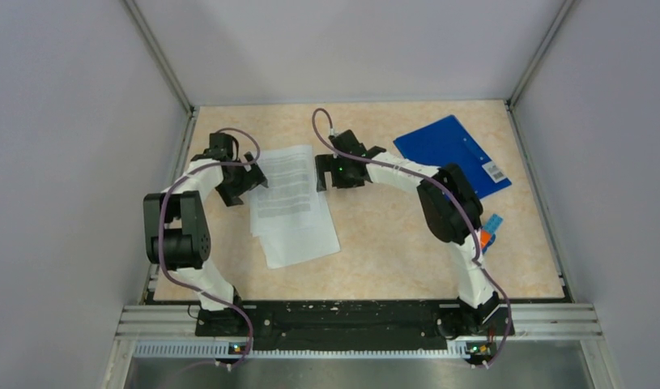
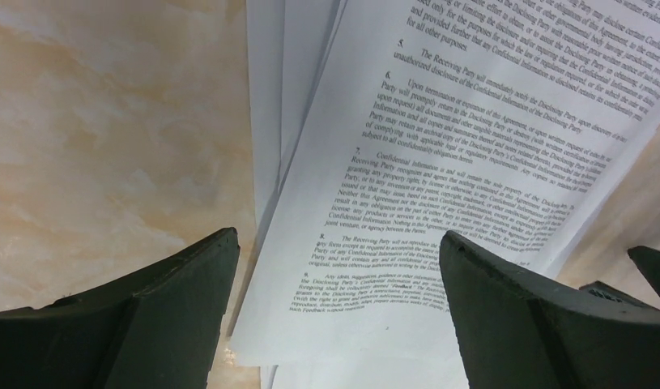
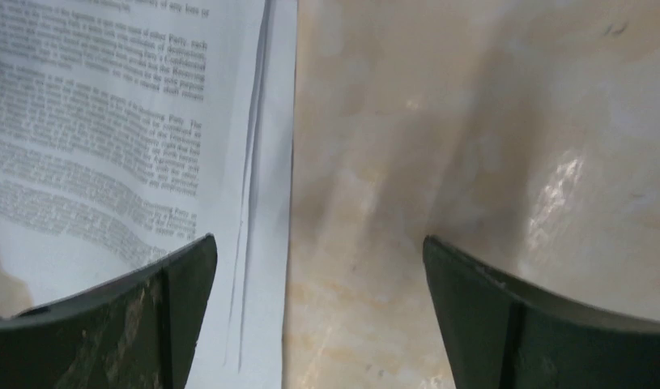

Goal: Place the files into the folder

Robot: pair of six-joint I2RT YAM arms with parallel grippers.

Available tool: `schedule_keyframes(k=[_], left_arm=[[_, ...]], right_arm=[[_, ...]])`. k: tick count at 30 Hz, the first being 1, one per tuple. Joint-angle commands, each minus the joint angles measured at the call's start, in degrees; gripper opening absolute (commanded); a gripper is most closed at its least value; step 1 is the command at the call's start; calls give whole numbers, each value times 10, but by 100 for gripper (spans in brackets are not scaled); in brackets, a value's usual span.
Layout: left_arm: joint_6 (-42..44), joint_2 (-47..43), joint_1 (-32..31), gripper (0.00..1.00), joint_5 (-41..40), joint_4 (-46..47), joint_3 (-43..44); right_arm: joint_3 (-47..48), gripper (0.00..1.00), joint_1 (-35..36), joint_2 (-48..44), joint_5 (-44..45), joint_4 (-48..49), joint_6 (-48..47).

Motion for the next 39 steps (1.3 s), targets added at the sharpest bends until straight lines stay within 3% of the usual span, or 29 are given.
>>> schedule_keyframes(k=[1, 11, 28, 39], left_arm=[[17, 29, 10, 98, 6, 2, 31], [24, 84, 8, 98, 38, 17, 43], [-26, 65, -112, 98, 76, 48, 20], [-20, 6, -111, 98, -33, 4, 3]], right_arm=[[-25, 99, 17, -37, -10, 35, 28], [-51, 99, 41, -32, -15, 58, 62], [-127, 99, -10, -53, -38, 113, 85], [-139, 99, -16, -76, -6, 90, 43]])
